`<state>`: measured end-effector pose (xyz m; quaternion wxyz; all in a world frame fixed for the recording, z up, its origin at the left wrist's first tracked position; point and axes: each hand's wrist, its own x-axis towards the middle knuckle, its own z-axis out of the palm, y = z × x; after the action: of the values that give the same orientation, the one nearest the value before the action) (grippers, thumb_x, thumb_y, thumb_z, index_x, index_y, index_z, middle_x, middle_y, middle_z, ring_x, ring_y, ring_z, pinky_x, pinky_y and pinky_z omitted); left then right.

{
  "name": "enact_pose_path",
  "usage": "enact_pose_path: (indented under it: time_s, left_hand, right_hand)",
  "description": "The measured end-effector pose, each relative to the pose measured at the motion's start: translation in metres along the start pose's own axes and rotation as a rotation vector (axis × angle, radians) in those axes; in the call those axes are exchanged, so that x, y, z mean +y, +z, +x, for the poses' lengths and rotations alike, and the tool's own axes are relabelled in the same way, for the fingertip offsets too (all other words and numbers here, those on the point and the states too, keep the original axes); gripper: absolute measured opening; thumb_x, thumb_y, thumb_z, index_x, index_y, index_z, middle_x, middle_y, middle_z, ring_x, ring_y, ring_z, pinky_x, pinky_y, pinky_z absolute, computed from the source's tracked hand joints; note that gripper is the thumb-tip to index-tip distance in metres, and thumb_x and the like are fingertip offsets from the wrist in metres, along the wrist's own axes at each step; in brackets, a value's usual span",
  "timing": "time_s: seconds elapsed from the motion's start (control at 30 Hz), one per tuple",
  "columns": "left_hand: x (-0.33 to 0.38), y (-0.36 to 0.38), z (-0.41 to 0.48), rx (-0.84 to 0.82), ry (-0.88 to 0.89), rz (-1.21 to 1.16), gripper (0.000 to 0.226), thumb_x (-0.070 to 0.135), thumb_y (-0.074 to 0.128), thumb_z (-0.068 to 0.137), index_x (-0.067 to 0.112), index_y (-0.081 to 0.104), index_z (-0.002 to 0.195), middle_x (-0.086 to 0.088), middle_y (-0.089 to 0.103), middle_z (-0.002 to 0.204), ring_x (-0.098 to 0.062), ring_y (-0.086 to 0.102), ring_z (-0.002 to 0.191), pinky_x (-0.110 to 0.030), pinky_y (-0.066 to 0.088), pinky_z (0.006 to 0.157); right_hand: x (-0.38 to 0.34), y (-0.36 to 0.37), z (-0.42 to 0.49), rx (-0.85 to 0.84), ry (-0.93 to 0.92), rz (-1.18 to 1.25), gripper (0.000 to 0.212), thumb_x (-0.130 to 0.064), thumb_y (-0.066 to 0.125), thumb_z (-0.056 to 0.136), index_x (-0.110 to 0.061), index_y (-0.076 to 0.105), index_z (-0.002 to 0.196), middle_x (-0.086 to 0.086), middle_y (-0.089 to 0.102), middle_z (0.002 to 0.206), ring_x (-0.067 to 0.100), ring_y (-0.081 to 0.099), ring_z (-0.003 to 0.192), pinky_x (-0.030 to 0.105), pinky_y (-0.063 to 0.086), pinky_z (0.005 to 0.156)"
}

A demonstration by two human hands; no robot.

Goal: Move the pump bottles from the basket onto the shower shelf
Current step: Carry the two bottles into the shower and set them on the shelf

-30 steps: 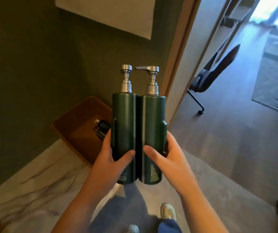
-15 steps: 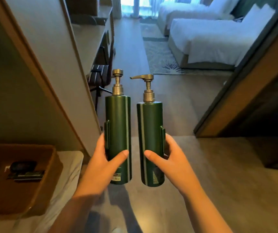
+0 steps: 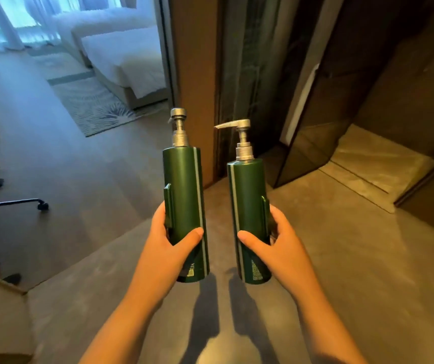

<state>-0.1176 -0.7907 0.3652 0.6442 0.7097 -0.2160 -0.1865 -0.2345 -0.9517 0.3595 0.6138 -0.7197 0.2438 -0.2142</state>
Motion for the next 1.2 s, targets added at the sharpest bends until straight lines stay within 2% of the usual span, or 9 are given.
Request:
enact_pose_path:
  time_s: [0.1, 0.2, 0.43, 0.53, 0.63, 0.8, 1.0, 1.1, 1.2]
  left_hand:
    - [0.008, 0.054, 0.014, -0.123, 0.001, 0.010, 0.066, 0.031, 0.070, 0.077, 0.047, 0.035, 0.131, 0.024, 0.059, 0.113, 0.002, 0.060, 0.098, -0.029, 0.053, 0.081]
    - [0.014, 0.104, 0.032, -0.248, -0.017, 0.043, 0.072, 0.032, 0.070, 0.076, 0.046, 0.031, 0.134, 0.019, 0.057, 0.118, -0.002, 0.060, 0.101, -0.036, 0.052, 0.086]
    - [-0.016, 0.213, 0.086, -0.457, -0.016, 0.053, 0.075, 0.035, 0.071, 0.075, 0.055, 0.027, 0.132, 0.021, 0.057, 0.116, 0.003, 0.061, 0.097, -0.026, 0.051, 0.079]
    - [-0.017, 0.255, 0.125, -0.521, -0.023, 0.034, 0.074, 0.035, 0.072, 0.074, 0.054, 0.029, 0.131, 0.019, 0.057, 0.117, 0.000, 0.061, 0.099, -0.030, 0.051, 0.083]
    - [-0.016, 0.295, 0.170, -0.582, -0.009, 0.032, 0.075, 0.035, 0.072, 0.074, 0.054, 0.027, 0.131, 0.021, 0.056, 0.117, 0.002, 0.061, 0.097, -0.024, 0.051, 0.079]
    - [-0.005, 0.362, 0.259, -0.641, -0.082, -0.082, 0.078, 0.032, 0.074, 0.065, 0.049, 0.032, 0.128, 0.018, 0.054, 0.116, 0.009, 0.058, 0.095, -0.013, 0.049, 0.067]
    - [-0.004, 0.454, 0.342, -0.659, -0.144, -0.008, 0.074, 0.020, 0.071, 0.077, 0.059, 0.024, 0.120, 0.027, 0.048, 0.101, 0.015, 0.054, 0.079, -0.010, 0.044, 0.053]
    - [0.002, 0.503, 0.369, -0.733, -0.123, 0.041, 0.067, 0.021, 0.069, 0.078, 0.062, 0.026, 0.109, 0.028, 0.047, 0.102, 0.026, 0.050, 0.077, -0.001, 0.042, 0.051]
    - [0.010, 0.555, 0.390, -0.779, -0.119, 0.061, 0.062, 0.024, 0.071, 0.075, 0.064, 0.031, 0.101, 0.030, 0.050, 0.099, 0.028, 0.049, 0.078, -0.001, 0.042, 0.052]
  right_hand:
    - [0.010, -0.058, -0.005, 0.141, 0.036, 0.002, 0.056, -0.040, 0.077, 0.071, -0.061, 0.042, 0.110, -0.043, 0.057, 0.099, -0.018, 0.057, 0.093, 0.002, 0.045, 0.060]
    - [0.022, -0.108, -0.007, 0.274, 0.074, 0.007, 0.060, -0.039, 0.078, 0.070, -0.055, 0.045, 0.117, -0.029, 0.062, 0.105, -0.012, 0.060, 0.093, 0.007, 0.050, 0.063]
    - [0.078, -0.187, 0.012, 0.493, 0.099, 0.025, 0.060, -0.026, 0.076, 0.073, -0.039, 0.048, 0.125, -0.018, 0.062, 0.113, -0.004, 0.062, 0.097, 0.016, 0.053, 0.073]
    - [0.088, -0.221, 0.046, 0.560, 0.106, 0.033, 0.059, -0.022, 0.075, 0.074, -0.032, 0.048, 0.125, -0.013, 0.062, 0.112, -0.009, 0.061, 0.092, 0.010, 0.051, 0.066]
    - [0.095, -0.255, 0.091, 0.633, 0.105, -0.007, 0.057, -0.023, 0.075, 0.074, -0.038, 0.047, 0.121, -0.019, 0.061, 0.108, -0.015, 0.059, 0.090, 0.003, 0.047, 0.062]
    - [0.091, -0.309, 0.186, 0.726, 0.145, -0.070, 0.058, -0.038, 0.074, 0.072, -0.041, 0.044, 0.122, -0.026, 0.056, 0.108, -0.006, 0.056, 0.095, 0.010, 0.045, 0.058]
    - [0.097, -0.375, 0.266, 0.802, 0.146, -0.017, 0.065, -0.053, 0.072, 0.062, -0.043, 0.047, 0.121, -0.025, 0.060, 0.105, -0.010, 0.057, 0.093, 0.003, 0.045, 0.056]
    - [0.108, -0.408, 0.284, 0.861, 0.191, 0.026, 0.054, -0.047, 0.076, 0.065, -0.053, 0.046, 0.109, -0.028, 0.060, 0.100, -0.012, 0.057, 0.091, 0.002, 0.044, 0.054]
    - [0.121, -0.451, 0.301, 0.903, 0.232, 0.029, 0.056, -0.039, 0.076, 0.070, -0.047, 0.045, 0.116, -0.027, 0.059, 0.103, -0.008, 0.057, 0.091, 0.004, 0.044, 0.051]
